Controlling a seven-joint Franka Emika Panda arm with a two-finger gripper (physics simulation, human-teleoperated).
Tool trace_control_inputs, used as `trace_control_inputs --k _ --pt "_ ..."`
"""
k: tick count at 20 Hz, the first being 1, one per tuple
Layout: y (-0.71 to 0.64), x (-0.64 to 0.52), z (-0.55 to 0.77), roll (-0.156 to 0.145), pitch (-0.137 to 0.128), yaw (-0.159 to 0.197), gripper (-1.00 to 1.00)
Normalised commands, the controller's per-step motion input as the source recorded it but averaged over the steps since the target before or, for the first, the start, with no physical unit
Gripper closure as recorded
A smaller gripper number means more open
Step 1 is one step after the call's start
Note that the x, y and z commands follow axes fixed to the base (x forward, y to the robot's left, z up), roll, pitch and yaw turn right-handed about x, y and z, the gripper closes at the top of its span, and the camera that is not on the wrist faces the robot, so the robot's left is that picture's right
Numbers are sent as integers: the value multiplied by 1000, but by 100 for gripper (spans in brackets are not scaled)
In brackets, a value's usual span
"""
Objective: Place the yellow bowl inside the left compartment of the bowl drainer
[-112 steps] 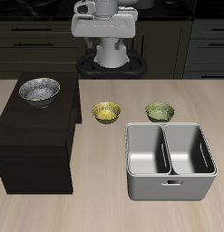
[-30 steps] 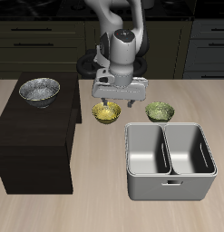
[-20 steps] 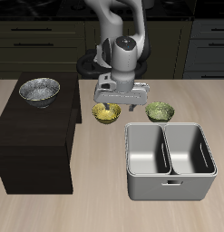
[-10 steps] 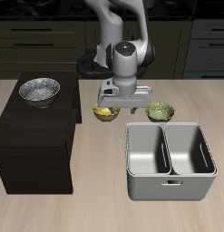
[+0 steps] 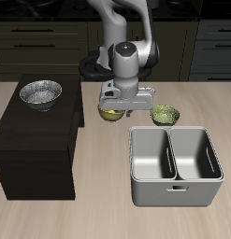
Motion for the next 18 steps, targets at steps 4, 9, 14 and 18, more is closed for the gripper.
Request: trace_control_inputs --k 4,9,14,18 --pt "86 50 357 21 -56 18 100" --pt "131 -6 622 40 -104 12 100" --pt "155 0 770 52 -121 -3 100" --pt "126 49 823 29 -126 -2 100"
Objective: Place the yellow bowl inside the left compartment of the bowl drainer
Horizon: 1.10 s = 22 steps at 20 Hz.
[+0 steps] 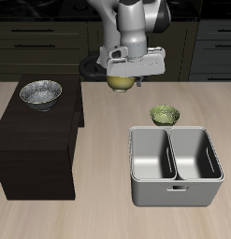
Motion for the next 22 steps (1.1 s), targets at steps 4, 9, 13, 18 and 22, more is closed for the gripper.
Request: trace_control_inputs --k 4,9,13,18,22 --pt "1 108 652 -9 -65 -25 100" --pt "108 59 592 8 -71 16 100" --pt "60 114 223 0 -19 14 100" --pt "45 275 48 -9 19 9 100" --pt "62 314 132 -8 10 5 100"
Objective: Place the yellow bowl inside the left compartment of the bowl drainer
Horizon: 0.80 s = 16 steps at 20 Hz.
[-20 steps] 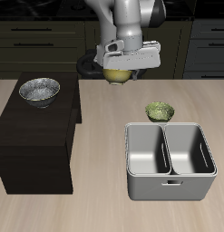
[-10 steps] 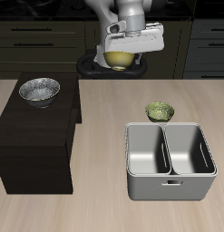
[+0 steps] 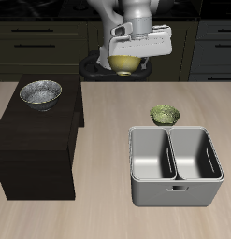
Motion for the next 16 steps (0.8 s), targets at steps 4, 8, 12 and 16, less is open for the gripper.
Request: trace_control_inputs --k 4,8,12,16 --pt "117 396 180 -9 11 14 100" --pt "113 451 156 -20 22 11 100" --pt "89 393 93 -27 17 19 100" --pt "101 420 78 -23 30 11 100"
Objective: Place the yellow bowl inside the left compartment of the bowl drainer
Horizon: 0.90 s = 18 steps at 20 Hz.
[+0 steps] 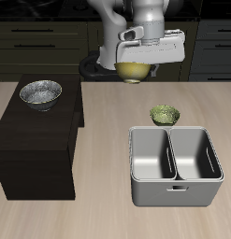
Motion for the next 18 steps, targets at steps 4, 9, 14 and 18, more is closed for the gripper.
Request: trace_control_inputs --k 4,9,14,18 --pt "133 397 56 -16 47 17 100" --pt "121 391 132 -14 54 2 100" --pt "97 286 53 -4 81 -22 100" --pt "193 306 204 -20 22 36 100"
